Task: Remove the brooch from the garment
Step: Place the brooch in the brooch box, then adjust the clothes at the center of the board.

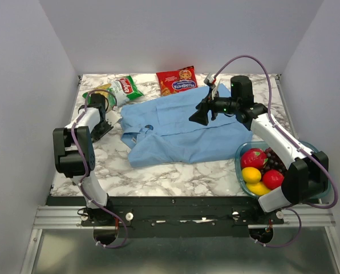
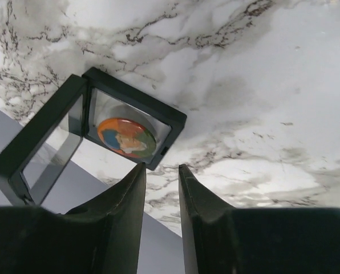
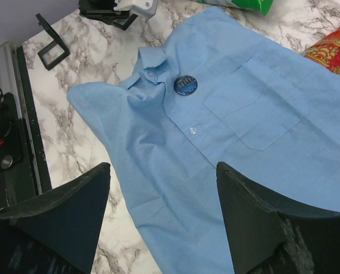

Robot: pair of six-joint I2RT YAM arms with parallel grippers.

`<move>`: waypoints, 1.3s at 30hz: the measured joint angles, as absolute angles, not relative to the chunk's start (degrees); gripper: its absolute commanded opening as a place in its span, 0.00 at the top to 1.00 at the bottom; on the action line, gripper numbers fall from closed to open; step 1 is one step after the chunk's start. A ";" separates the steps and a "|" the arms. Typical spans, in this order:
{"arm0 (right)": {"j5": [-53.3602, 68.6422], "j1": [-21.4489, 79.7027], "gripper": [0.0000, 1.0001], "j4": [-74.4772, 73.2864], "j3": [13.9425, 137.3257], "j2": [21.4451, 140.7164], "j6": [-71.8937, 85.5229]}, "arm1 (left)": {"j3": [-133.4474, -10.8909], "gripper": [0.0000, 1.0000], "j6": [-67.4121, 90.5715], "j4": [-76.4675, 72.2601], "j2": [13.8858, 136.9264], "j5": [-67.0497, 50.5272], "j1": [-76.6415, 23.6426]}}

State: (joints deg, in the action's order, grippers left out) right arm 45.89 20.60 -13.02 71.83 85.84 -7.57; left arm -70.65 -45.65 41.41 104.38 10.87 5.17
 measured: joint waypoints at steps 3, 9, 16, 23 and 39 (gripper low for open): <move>45.87 20.60 0.18 -13.17 71.83 85.84 -8.91 | -70.74 0.61 -43.48 43.72 102.69 9.06 5.13; 44.34 20.64 0.18 -16.56 71.83 86.39 -19.70 | -73.78 0.55 -36.86 50.04 98.26 -1.02 2.98; 40.10 22.81 0.18 -26.65 73.23 91.81 -37.47 | -84.07 0.52 -18.50 48.47 97.65 -18.70 -0.25; 38.39 28.10 0.18 -30.85 77.87 97.38 -42.35 | -85.49 0.01 2.59 41.45 100.40 -25.87 -0.97; 41.69 45.10 0.56 -30.06 91.00 114.87 -42.39 | -61.69 0.04 41.32 16.88 98.48 -37.89 0.89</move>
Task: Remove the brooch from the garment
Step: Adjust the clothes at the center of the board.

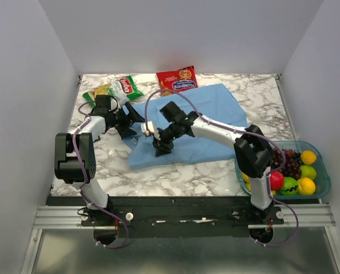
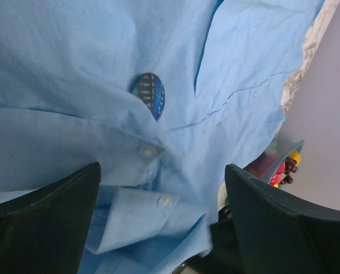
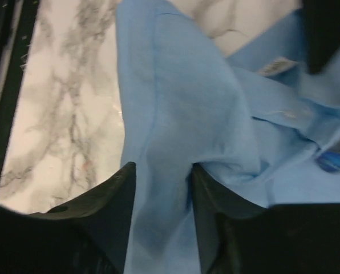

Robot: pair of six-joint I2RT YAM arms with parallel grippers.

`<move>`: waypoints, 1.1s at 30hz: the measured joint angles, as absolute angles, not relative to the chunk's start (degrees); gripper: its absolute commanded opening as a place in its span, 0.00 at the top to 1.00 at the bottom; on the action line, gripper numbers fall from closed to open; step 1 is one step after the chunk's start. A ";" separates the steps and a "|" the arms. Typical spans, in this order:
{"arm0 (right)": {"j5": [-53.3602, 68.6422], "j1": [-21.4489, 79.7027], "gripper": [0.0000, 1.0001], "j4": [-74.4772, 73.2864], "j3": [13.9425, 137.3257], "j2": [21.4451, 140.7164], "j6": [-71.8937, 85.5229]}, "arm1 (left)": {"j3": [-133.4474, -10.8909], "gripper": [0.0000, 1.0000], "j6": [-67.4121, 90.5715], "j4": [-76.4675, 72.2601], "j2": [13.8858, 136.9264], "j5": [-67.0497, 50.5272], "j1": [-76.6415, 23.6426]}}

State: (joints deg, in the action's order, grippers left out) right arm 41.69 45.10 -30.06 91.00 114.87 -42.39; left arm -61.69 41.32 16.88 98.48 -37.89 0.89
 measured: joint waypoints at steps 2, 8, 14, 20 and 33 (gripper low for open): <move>42.35 47.70 0.57 -30.52 89.36 115.72 -43.24 | -60.82 0.04 43.38 15.18 98.50 -38.46 0.91; 45.25 52.36 0.39 -31.57 85.47 115.83 -43.40 | -56.66 0.04 43.92 14.20 96.97 -39.46 2.55; 42.41 52.07 0.33 -31.11 84.84 114.80 -40.82 | -51.66 0.03 40.38 19.31 90.61 -39.40 5.41; 39.29 46.41 0.32 -31.55 83.61 106.91 -40.34 | -48.60 0.03 40.69 19.79 89.62 -40.21 5.41; 34.41 44.23 0.33 -31.03 80.66 102.35 -39.00 | -56.10 0.49 44.12 17.02 100.44 -40.71 3.75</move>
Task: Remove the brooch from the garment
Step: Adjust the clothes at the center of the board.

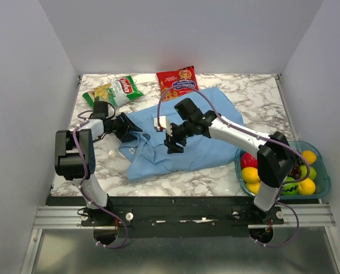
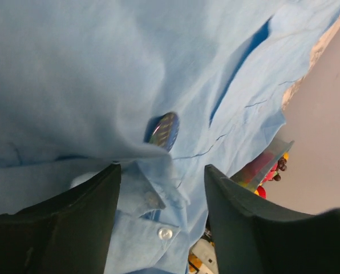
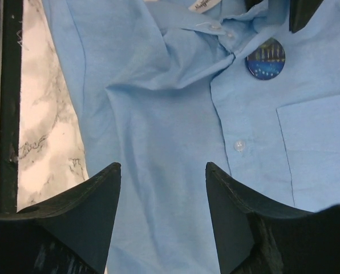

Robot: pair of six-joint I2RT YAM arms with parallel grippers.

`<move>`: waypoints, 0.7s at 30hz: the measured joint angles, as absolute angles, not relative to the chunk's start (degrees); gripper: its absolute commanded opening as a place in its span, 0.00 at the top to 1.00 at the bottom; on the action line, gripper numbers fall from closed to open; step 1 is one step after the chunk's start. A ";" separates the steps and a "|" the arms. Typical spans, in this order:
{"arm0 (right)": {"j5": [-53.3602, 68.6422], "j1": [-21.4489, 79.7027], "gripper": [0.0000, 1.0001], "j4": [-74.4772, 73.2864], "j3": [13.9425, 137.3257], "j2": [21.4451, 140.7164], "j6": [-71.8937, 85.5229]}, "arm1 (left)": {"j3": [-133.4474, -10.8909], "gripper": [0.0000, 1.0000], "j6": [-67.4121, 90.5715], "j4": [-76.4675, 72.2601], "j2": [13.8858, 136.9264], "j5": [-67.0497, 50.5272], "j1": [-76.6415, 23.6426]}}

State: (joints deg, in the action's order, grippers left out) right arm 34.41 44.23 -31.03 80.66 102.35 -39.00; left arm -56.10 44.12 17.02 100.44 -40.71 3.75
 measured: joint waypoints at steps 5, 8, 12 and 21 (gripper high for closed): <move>31.03 43.07 0.39 -29.15 81.14 104.62 -39.03 | -59.96 0.77 44.05 14.66 103.53 -42.11 3.51; 29.65 41.63 0.43 -28.56 82.43 108.27 -39.09 | -60.82 0.87 43.24 14.63 104.44 -42.61 3.44; 25.67 39.75 0.50 -28.01 86.76 114.72 -41.52 | -62.22 0.90 40.27 16.56 104.51 -42.92 3.29; 15.57 35.97 0.56 -30.26 91.13 120.18 -44.12 | -63.31 0.60 28.82 24.60 104.49 -40.49 3.25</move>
